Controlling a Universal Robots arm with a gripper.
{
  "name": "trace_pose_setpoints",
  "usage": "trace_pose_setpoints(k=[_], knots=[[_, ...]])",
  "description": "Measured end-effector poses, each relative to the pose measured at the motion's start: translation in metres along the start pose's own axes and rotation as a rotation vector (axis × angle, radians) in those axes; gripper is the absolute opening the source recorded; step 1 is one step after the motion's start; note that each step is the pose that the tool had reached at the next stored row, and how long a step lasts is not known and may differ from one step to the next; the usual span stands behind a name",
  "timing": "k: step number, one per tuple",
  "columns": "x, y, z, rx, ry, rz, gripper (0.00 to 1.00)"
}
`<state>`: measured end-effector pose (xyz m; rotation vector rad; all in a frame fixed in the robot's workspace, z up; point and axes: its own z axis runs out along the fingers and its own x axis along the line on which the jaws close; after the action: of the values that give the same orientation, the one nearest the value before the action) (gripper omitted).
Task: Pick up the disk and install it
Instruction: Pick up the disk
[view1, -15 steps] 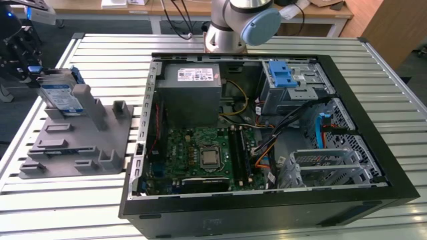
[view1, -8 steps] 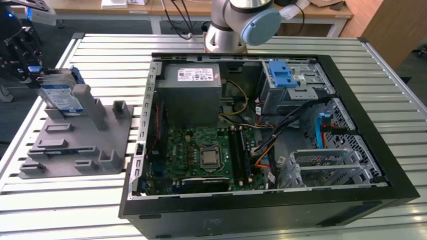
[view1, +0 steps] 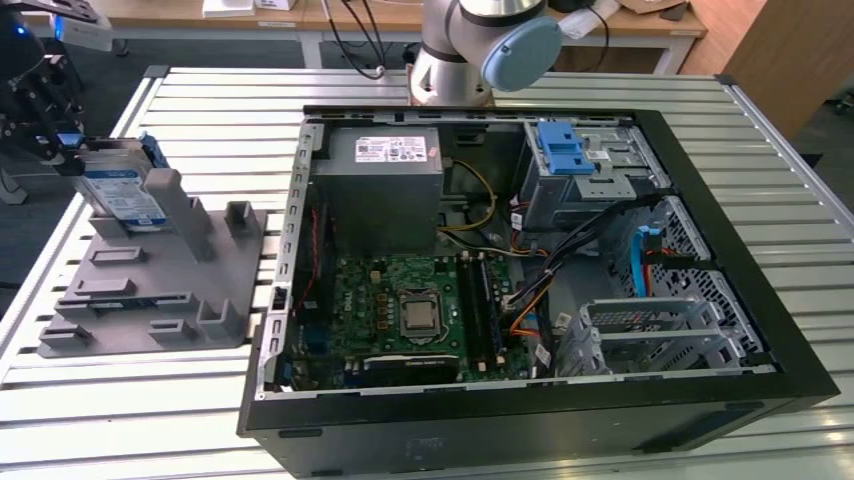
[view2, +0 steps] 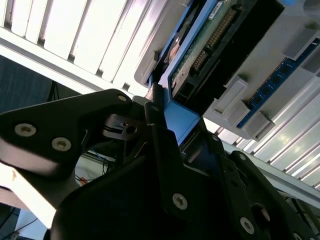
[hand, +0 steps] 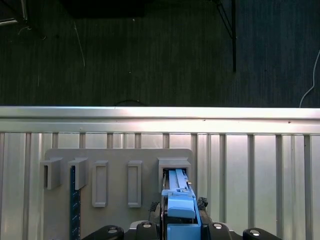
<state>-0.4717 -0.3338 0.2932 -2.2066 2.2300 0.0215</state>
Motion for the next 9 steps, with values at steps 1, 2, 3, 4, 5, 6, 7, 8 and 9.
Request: trace_pose_setpoints(k=[1, 2, 3, 4, 5, 6, 7, 8, 9], knots=[[0.0000, 0.0000, 0.0000, 0.0000, 0.0001, 0.000, 0.36], [0.0000, 0.0000, 0.0000, -0.0001, 0.0000, 0.000, 0.36], [0.0000, 0.0000, 0.0000, 0.0000, 0.0001, 0.000, 0.36], [0.0000, 0.0000, 0.0000, 0.0000, 0.0000, 0.000, 0.36], [0.0000, 0.0000, 0.0000, 0.0000, 0.0001, 0.000, 0.36], [0.0000, 0.0000, 0.0000, -0.0001, 0.0001, 0.000, 0.36], [0.0000, 0.0000, 0.0000, 0.0000, 0.0001, 0.000, 0.36], [0.0000, 0.0000, 0.0001, 0.0000, 0.0000, 0.000, 0.36], [0.0000, 0.0000, 0.0001, 0.0000, 0.0001, 0.000, 0.36]])
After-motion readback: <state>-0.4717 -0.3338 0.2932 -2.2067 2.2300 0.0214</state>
